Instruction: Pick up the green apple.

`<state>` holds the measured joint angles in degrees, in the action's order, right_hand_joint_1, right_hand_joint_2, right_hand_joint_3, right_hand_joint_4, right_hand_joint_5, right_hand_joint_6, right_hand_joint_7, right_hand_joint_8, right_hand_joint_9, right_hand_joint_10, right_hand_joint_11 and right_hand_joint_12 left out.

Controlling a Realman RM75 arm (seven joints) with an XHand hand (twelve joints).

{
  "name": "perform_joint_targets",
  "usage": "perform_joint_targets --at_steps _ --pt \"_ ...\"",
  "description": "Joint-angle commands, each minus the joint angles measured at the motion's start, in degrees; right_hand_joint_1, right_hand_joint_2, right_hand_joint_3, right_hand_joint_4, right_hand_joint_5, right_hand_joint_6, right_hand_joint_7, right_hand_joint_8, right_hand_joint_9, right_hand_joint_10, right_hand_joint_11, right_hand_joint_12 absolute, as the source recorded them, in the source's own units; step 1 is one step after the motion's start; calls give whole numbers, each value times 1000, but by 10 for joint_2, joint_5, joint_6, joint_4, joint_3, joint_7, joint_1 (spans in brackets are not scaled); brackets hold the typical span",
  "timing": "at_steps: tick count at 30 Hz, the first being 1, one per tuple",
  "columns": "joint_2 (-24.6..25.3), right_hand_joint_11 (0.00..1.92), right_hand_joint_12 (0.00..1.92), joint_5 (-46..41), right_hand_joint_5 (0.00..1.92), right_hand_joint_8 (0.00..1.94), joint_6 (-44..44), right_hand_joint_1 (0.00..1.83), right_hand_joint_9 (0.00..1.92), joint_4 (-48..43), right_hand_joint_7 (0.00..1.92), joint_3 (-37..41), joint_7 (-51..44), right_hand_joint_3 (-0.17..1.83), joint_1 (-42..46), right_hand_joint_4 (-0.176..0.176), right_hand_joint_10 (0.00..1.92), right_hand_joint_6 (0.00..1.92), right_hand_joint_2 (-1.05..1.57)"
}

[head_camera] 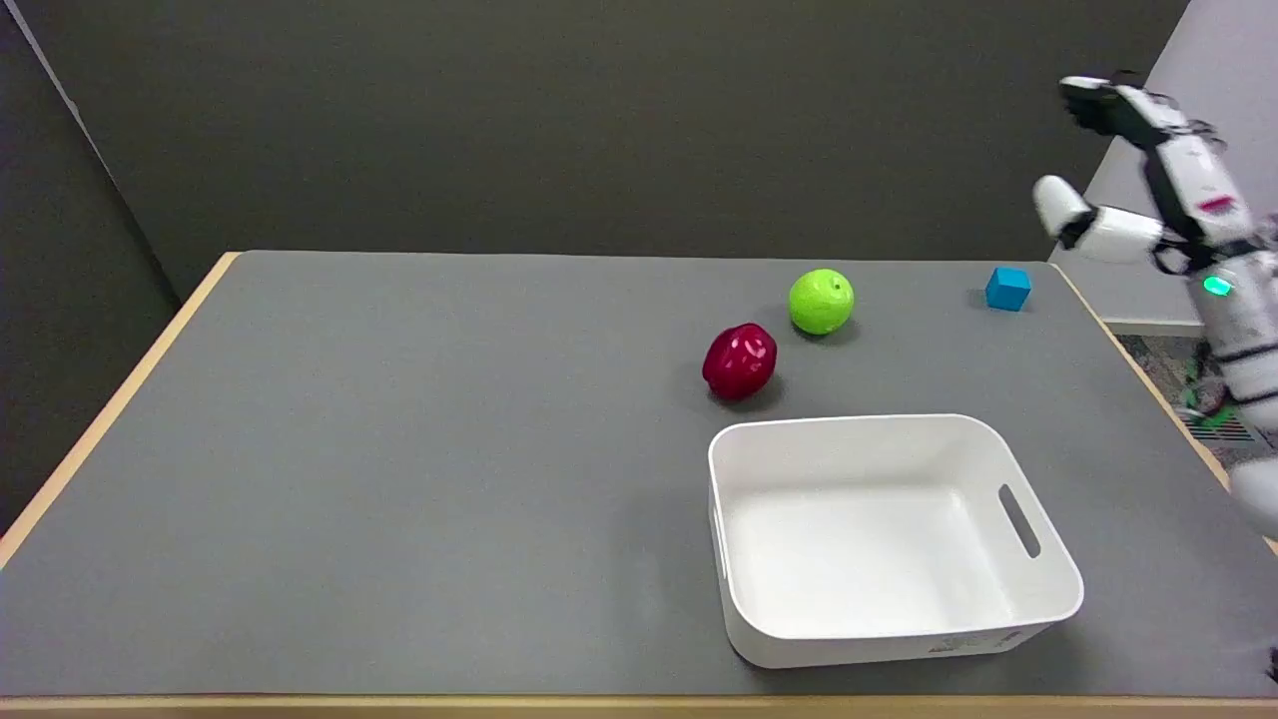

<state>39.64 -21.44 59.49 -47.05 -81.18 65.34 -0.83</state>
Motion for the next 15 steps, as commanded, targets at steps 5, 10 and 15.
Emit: perform_joint_targets --at_steps 5,10,15 --pt "71 31 1132 319 200 366 -246 470 169 59 277 -279 -43 971 -339 58 704 454 621" --pt "97 29 1134 422 191 350 -275 455 157 65 259 -296 23 957 -359 61 689 443 607" --pt "103 6 1172 466 185 286 -281 450 128 72 228 -306 74 873 -364 71 627 390 613"
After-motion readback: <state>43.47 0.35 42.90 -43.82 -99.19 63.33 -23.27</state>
